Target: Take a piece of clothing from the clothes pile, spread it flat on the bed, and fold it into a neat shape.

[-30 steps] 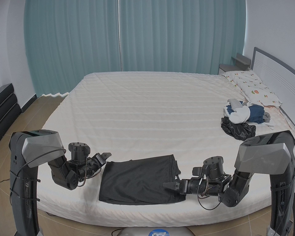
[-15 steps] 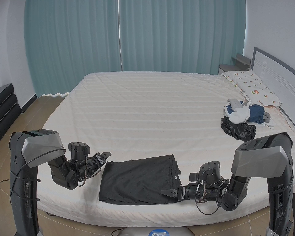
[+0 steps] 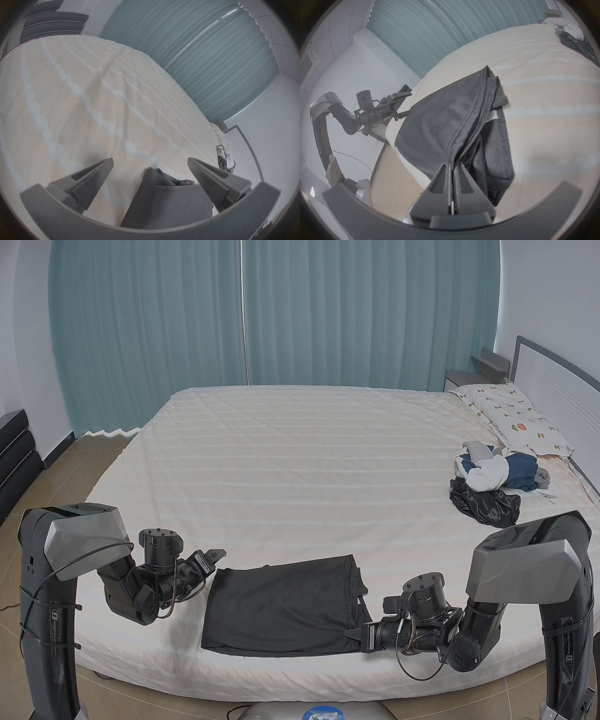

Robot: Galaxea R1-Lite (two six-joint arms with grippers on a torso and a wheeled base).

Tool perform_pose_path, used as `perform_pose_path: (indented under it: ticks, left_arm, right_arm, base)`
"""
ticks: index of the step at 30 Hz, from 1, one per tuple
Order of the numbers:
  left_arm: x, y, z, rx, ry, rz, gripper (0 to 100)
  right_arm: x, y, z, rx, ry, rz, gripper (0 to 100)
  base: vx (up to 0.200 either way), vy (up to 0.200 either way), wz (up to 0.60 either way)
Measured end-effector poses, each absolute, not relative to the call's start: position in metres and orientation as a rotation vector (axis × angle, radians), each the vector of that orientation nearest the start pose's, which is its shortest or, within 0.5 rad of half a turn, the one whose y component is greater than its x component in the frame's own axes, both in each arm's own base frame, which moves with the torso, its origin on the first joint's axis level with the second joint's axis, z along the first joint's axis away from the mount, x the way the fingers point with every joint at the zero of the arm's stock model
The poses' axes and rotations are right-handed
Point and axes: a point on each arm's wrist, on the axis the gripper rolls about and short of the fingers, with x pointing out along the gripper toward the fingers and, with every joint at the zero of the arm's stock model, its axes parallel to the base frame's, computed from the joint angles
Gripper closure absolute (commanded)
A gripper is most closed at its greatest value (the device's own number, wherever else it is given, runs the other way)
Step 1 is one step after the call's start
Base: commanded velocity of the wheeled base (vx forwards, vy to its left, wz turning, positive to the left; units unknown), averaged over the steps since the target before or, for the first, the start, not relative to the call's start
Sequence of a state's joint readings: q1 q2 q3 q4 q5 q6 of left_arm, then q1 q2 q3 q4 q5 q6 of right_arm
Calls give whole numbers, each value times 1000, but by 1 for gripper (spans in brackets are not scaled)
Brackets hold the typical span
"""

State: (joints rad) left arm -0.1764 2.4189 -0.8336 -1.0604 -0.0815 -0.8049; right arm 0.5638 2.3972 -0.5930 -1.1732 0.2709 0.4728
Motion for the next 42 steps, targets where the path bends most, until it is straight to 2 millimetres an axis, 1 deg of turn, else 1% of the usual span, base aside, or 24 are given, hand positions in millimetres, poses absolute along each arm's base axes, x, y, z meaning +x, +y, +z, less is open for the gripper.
perform_pose_path:
  ticks: [10,17,24,25,31,34,40,42]
  left_arm:
    - [381,-70,-28,-757,596,-27,0]
    - [380,-70,-29,-757,597,-26,0]
    - [381,-70,-28,-757,596,-26,0]
    - [381,-70,-28,-757,596,-27,0]
    - [381,-70,-29,-756,596,-25,0]
    - [381,-70,-29,-757,596,-25,0]
    - [380,-70,-29,-756,595,-25,0]
    - [380,-70,-29,-756,595,-26,0]
  right_arm:
    - [277,180,-41,326,814,605,100]
    - [272,173,-36,309,864,580,100]
    - [274,170,-28,293,856,578,100]
    - [274,170,-28,289,862,576,0]
    - [274,169,-30,257,916,565,0]
    - [279,171,-26,253,888,573,0]
    - [305,167,-11,308,802,547,0]
    - [318,167,-6,352,769,531,0]
  base:
    - [0,0,0]
    - [0,0,0]
    - [0,0,0]
    - [0,0,0]
    - [0,0,0]
    - [0,0,0]
    - [0,0,0]
    - [0,0,0]
